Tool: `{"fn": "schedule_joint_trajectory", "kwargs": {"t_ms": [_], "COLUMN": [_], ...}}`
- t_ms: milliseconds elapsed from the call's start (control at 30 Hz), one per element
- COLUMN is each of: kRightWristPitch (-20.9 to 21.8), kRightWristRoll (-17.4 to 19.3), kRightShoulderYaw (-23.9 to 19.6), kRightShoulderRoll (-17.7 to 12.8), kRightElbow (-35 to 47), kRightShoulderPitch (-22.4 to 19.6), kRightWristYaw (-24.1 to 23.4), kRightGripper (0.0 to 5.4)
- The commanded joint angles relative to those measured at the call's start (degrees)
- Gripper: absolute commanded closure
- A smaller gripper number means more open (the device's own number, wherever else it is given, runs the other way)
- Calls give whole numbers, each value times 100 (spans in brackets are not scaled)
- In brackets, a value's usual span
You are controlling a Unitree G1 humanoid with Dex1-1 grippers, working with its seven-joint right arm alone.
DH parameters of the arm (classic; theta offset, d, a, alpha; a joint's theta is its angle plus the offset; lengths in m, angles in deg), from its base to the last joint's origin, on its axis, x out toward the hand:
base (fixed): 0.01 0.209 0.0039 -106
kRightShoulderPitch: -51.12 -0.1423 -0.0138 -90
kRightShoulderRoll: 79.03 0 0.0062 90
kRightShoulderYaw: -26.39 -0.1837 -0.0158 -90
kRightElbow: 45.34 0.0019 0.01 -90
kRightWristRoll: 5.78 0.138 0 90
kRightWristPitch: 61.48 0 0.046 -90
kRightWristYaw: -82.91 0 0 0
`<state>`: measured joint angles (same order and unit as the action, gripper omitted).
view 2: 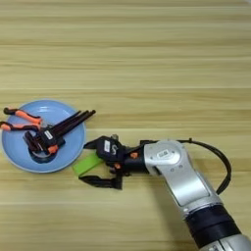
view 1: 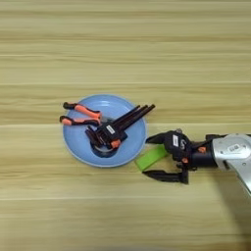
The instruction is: Move the objects on the table
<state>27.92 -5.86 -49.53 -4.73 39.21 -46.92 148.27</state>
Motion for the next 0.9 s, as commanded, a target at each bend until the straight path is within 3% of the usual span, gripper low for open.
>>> {"fn": "schedule_joint_trajectory", "kwargs": {"t_ms": [33, 800, 900], "kRightWristPitch": [-22, -183, -185], "kRightWristRoll": [-61, -162, -134], "kRightShoulderYaw": [-87, -64, -89], "kRightShoulderRoll": [-188, -483, -529], "kRightElbow": [76, 61, 81], "kRightShoulderPitch": [-260, -355, -364], "kRightWristYaw": [-178, -77, -34], "kRightGripper": [179, 394, 398]}}
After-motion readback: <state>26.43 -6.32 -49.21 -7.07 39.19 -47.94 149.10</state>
